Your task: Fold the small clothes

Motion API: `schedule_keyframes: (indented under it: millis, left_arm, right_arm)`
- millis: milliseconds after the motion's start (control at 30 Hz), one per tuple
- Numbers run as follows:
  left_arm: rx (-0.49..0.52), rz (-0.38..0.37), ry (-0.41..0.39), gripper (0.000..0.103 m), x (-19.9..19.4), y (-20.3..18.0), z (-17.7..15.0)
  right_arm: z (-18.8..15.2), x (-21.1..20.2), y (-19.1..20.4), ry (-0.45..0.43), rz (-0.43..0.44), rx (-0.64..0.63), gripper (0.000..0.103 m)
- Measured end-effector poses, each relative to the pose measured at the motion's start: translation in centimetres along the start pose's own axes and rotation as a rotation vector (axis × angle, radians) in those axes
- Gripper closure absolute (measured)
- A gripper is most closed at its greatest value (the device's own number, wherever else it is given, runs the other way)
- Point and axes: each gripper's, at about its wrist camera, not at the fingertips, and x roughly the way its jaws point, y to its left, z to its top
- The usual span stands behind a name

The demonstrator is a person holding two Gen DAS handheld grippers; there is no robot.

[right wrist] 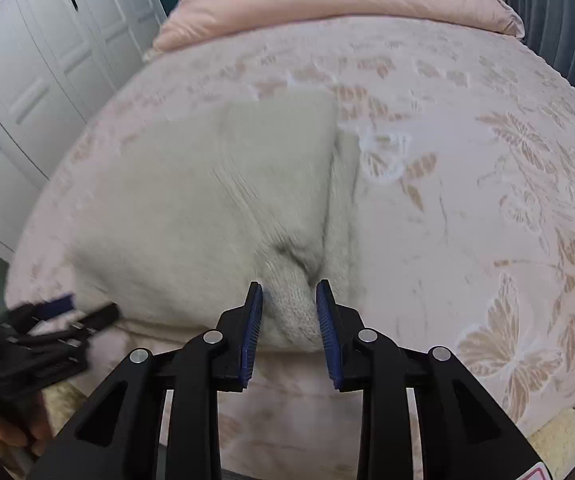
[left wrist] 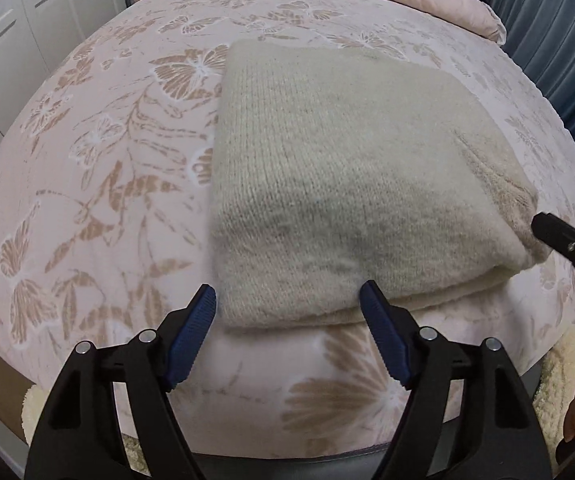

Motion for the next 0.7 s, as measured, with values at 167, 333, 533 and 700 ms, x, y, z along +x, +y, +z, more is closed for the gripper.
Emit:
schedule_keyframes:
  millis: [167, 333, 533, 700]
  left_arm:
    - [-0.005, 0.004, -0.007, 0.028, -1.3, -0.7, -0.4]
    - [0.013, 0.023, -0.018, 0.027, -2.4, -1.4, -0.4]
    - [0.018, 0.037, -0.024, 0.027, -3.1, -2.2, -0.6]
    - [0.02, 0.043, -0.015, 0.026, -3.2, -2.5, -1.1]
  right_arm:
    - [-0.7, -1.0, -1.0, -0.021, 0.057, 0.091, 0.074]
    - [1.0, -4.4, -0.7, -0.108, 0.088, 0.1, 0.07]
    - [1.2, 0.9, -0.3, 0.038, 0.029, 0.058, 0.067]
    - [0.8, -0.6, -0.6, 0.007, 0.058, 0.112, 0.065]
